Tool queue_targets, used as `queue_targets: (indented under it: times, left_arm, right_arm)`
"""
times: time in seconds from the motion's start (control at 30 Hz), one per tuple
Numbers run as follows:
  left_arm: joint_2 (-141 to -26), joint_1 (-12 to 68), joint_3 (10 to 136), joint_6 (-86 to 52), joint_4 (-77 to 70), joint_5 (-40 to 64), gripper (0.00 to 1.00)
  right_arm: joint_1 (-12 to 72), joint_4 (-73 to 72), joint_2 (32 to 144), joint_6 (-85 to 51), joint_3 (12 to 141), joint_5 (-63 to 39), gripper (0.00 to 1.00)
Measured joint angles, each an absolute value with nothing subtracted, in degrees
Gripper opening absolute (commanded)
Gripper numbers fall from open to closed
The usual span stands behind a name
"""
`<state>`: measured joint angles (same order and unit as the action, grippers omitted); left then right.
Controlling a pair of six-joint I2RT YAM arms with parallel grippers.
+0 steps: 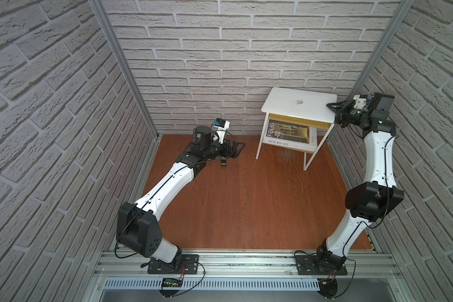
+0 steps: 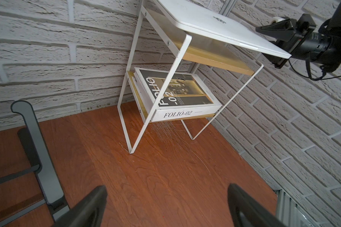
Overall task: Close the laptop lid and set it aside
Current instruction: Place the laptop on the shelf.
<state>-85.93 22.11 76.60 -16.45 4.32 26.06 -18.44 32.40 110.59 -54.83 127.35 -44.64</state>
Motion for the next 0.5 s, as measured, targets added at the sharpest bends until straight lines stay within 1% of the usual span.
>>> queue_targets:
  times: [0.17, 0.27, 0.37, 0.5]
  left_arm:
    - [-86.0, 22.1, 76.6, -16.4, 4.3, 26.1, 0.99]
    - [-86.0, 22.1, 76.5, -16.4, 4.2, 26.1, 0.98]
    - [-86.0, 22.1, 76.3, -16.4, 4.2, 26.1, 0.98]
    - [-86.0, 22.1, 76.1, -16.3, 4.2, 26.1, 0.99]
  right_arm:
    - [-18.9, 34.0, 113.4, -53.5, 132.3, -45.7, 0.47]
    - [-18.9, 34.9, 115.8, -52.4, 134.2, -46.3, 0.50]
    - [-19.3, 35.1, 117.8, -51.9, 135.5, -47.5, 0.52]
    - [-20.2, 35.8, 118.0, -50.9, 135.8, -47.7, 0.53]
